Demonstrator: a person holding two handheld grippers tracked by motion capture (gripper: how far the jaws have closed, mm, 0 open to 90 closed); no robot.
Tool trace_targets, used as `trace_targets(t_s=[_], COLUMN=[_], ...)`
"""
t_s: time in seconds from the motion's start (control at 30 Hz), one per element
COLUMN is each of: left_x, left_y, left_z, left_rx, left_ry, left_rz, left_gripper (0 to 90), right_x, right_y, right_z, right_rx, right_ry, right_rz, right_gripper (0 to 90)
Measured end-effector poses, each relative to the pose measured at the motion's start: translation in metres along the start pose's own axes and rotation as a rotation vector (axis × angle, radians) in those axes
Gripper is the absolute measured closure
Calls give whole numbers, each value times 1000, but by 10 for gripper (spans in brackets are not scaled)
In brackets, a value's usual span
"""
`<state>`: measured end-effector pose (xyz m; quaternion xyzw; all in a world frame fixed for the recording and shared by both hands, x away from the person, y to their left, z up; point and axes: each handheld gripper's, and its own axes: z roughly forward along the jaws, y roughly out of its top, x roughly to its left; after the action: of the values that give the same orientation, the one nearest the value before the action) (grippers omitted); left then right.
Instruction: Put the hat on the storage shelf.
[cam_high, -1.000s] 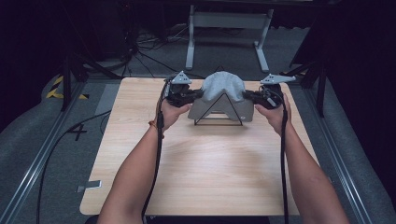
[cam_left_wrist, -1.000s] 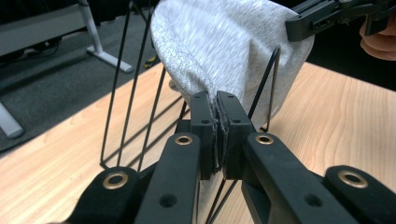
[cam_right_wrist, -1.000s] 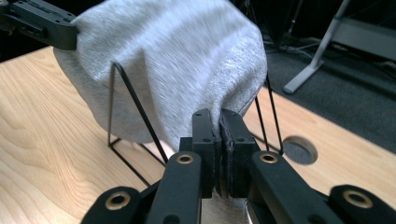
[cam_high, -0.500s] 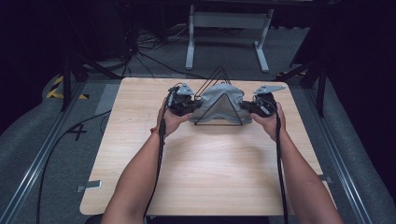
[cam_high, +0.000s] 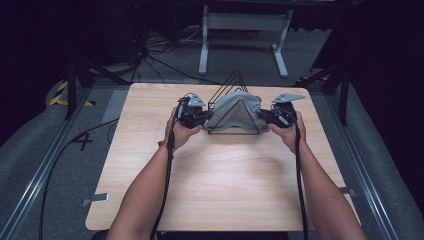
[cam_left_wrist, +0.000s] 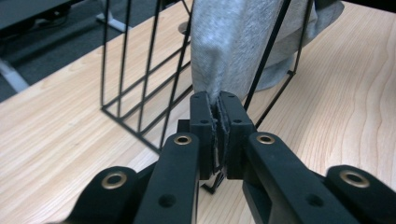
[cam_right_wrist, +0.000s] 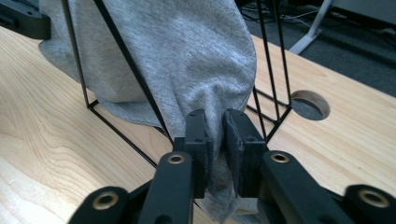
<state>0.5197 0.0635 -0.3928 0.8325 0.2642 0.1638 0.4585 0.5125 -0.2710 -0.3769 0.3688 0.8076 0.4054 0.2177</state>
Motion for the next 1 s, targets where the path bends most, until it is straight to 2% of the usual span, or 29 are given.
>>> trace_targets(t_s=[0.13, 0.17, 0.2, 0.3, 0.37, 0.47, 0.5, 0.57, 0.7, 0.8, 0.93, 1.0], left_x=[-1, -2, -2, -4, -7, -10, -11, -16, -21, -25, -28, -30], left_y=[-2, -4, -5, -8, -12, -16, -18, -24, -32, -42, -51, -59], left_z=[-11, -14, -20, -28, -39, -47, -51, -60, -69, -79, -87, -93], left_rx=[11, 6, 14, 18, 26, 34, 52, 68, 87, 126, 137, 163], left_ry=[24, 25, 34, 46, 55, 63, 73, 80, 90, 94, 98, 111], left_rz=[8, -3, 19, 25, 40, 57, 79, 101, 126, 155, 163, 179], left_gripper=[818, 803, 798, 786, 775, 761, 761, 744, 705, 680, 664, 647], right_x=[1, 2, 3, 4, 7, 8, 8, 10, 13, 15, 17, 19], right_y=[1, 1, 1, 1, -1, -2, -3, -7, -15, -25, -32, -40], right_z=[-8, -13, -15, -20, -29, -36, -39, -50, -58, -65, -72, -77], right_rx=[-2, 5, 4, 6, 6, 3, 3, 3, 4, 14, 15, 29], right_ry=[-5, -15, -19, -24, -31, -35, -34, -36, -34, -33, -32, -28], right_rz=[-6, -25, -30, -37, -51, -57, -60, -72, -73, -82, -88, -86], right_gripper=[761, 752, 751, 737, 737, 732, 730, 721, 704, 690, 677, 650])
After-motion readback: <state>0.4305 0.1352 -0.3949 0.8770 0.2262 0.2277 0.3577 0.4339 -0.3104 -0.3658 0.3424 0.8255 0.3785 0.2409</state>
